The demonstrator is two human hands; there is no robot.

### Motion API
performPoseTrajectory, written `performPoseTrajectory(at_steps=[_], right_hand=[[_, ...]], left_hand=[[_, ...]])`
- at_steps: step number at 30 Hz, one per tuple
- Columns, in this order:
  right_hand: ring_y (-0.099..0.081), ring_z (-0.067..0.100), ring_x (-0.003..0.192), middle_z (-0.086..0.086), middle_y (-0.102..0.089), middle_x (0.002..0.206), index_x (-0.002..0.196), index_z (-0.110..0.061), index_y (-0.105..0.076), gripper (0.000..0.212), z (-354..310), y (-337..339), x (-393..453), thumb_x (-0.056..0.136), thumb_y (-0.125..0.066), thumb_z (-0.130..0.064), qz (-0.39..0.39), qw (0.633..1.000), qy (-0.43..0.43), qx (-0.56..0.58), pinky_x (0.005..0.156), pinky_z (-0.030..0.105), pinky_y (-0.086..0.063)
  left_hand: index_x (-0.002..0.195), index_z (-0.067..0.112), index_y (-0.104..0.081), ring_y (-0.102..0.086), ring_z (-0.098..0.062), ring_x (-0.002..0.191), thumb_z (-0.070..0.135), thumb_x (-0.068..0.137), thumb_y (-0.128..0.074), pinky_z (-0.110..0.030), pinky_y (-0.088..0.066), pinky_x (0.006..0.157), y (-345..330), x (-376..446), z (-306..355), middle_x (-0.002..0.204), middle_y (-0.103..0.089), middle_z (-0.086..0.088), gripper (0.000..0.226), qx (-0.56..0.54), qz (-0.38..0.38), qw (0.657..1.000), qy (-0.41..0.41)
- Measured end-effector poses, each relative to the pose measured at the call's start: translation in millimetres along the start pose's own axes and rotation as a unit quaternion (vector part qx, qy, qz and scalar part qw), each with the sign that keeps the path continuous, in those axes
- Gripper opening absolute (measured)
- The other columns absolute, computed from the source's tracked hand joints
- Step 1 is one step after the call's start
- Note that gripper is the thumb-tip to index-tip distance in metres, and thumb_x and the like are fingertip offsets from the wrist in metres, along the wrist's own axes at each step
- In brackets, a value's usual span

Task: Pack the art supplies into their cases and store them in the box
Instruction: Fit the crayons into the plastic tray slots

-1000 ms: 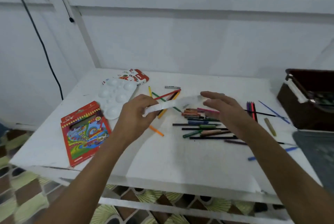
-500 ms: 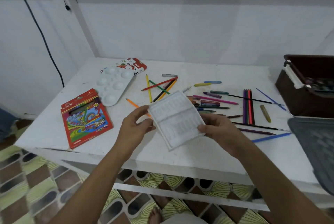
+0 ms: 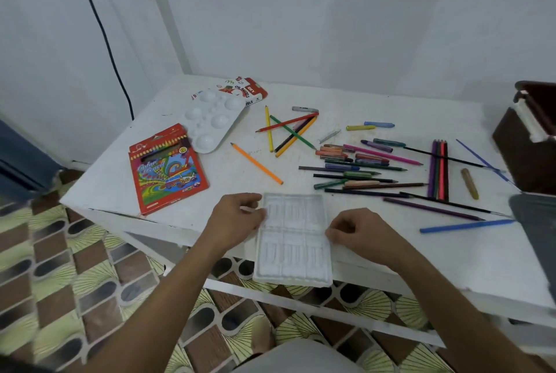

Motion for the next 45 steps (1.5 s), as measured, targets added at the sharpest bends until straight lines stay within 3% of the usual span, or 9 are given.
performPoseTrajectory(at_steps=[5, 8, 16, 22, 25, 28, 35, 39, 45], right_hand=[[-0.058, 0.005, 0.064, -0.001, -0.069, 0.083, 0.115, -0.026, -0.059, 0.027, -2, -6, 15, 0.09, -0.058, -0.038, 0.046, 0.999, -0.002, 0.01, 0.05, 0.011, -0.036], [-0.058, 0.003, 0.073, -0.003, -0.066, 0.088, 0.126, -0.021, -0.057, 0.037, -3, -8, 25, 0.092, -0.055, -0.038, 0.075, 0.997, -0.003, 0.01, 0.053, 0.012, -0.035], [-0.054, 0.002, 0.073, -0.008, -0.057, 0.081, 0.119, -0.016, -0.063, 0.041, -3, 2, 45, 0.089, -0.058, -0.043, 0.123, 0.992, 0.014, -0.013, 0.059, 0.013, -0.036], [-0.053, 0.002, 0.077, -0.005, -0.063, 0.105, 0.11, -0.013, -0.068, 0.025, 12, 18, 37, 0.091, -0.06, -0.028, 0.162, 0.987, 0.014, -0.005, 0.072, 0.014, -0.039], [-0.054, 0.007, 0.079, 0.004, -0.067, 0.104, 0.106, -0.011, -0.069, 0.019, 25, 38, 33, 0.089, -0.062, -0.018, 0.219, 0.975, -0.008, -0.021, 0.069, 0.01, -0.037], [-0.055, 0.012, 0.089, 0.007, -0.065, 0.106, 0.108, -0.01, -0.069, 0.022, 35, 59, 35, 0.088, -0.064, -0.017, 0.255, 0.965, -0.011, -0.056, 0.081, 0.016, -0.038], [-0.057, 0.021, 0.103, 0.007, -0.063, 0.114, 0.114, -0.011, -0.067, 0.025, 28, 73, 51, 0.092, -0.059, -0.019, 0.153, 0.975, 0.015, -0.16, 0.087, 0.025, -0.042], [-0.057, 0.021, 0.099, 0.008, -0.063, 0.111, 0.113, -0.015, -0.068, 0.024, 27, 75, 59, 0.093, -0.055, -0.018, 0.117, 0.967, 0.021, -0.224, 0.079, 0.022, -0.039], [-0.054, 0.017, 0.097, 0.007, -0.057, 0.116, 0.113, -0.015, -0.067, 0.024, 27, 79, 68, 0.092, -0.056, -0.019, 0.091, 0.973, 0.002, -0.214, 0.083, 0.022, -0.041]], left_hand=[[0.121, 0.016, -0.064, -0.063, -0.013, 0.088, 0.024, 0.087, -0.064, -0.018, -0.04, 0.077, -6, 20, 7, 0.099, -0.069, 0.001, 0.035, 0.129, 0.031, 0.99, -0.048], [0.124, 0.014, -0.063, -0.061, -0.014, 0.086, 0.019, 0.089, -0.06, -0.019, -0.041, 0.079, -10, 34, 16, 0.098, -0.069, -0.002, 0.036, 0.135, 0.039, 0.988, -0.062], [0.122, 0.01, -0.062, -0.054, -0.01, 0.077, 0.013, 0.089, -0.056, -0.017, -0.037, 0.075, -16, 64, 31, 0.091, -0.067, -0.003, 0.033, 0.172, 0.071, 0.979, -0.079], [0.127, 0.009, -0.055, -0.054, -0.03, 0.107, 0.022, 0.09, -0.053, -0.037, -0.046, 0.086, -32, 66, 46, 0.119, -0.055, -0.015, 0.04, 0.262, 0.103, 0.95, -0.134], [0.125, 0.012, -0.058, -0.052, -0.027, 0.107, 0.022, 0.09, -0.057, -0.034, -0.045, 0.085, -47, 72, 64, 0.116, -0.054, -0.012, 0.036, 0.26, 0.054, 0.94, -0.213], [0.118, 0.016, -0.064, -0.054, -0.023, 0.101, 0.024, 0.091, -0.059, -0.029, -0.043, 0.082, -66, 82, 87, 0.108, -0.057, -0.008, 0.029, 0.288, -0.035, 0.916, -0.278], [0.089, 0.018, -0.073, -0.062, -0.022, 0.078, 0.018, 0.08, -0.059, -0.028, -0.046, 0.063, -90, 102, 123, 0.082, -0.063, -0.002, 0.017, 0.378, -0.103, 0.858, -0.333], [0.091, 0.021, -0.074, -0.062, -0.021, 0.078, 0.017, 0.078, -0.06, -0.033, -0.055, 0.068, -97, 107, 126, 0.083, -0.068, -0.001, 0.02, 0.428, -0.126, 0.834, -0.325], [0.1, 0.018, -0.07, -0.06, -0.02, 0.076, 0.016, 0.086, -0.057, -0.029, -0.049, 0.061, -110, 112, 129, 0.086, -0.064, -0.003, 0.02, 0.472, -0.133, 0.809, -0.325]])
Point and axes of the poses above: each hand's wrist, its own x-axis towards the middle knuckle, its own y-axis out of the back of the hand, z = x × y, the point moved 1 cm from there along x, towards the middle knuckle
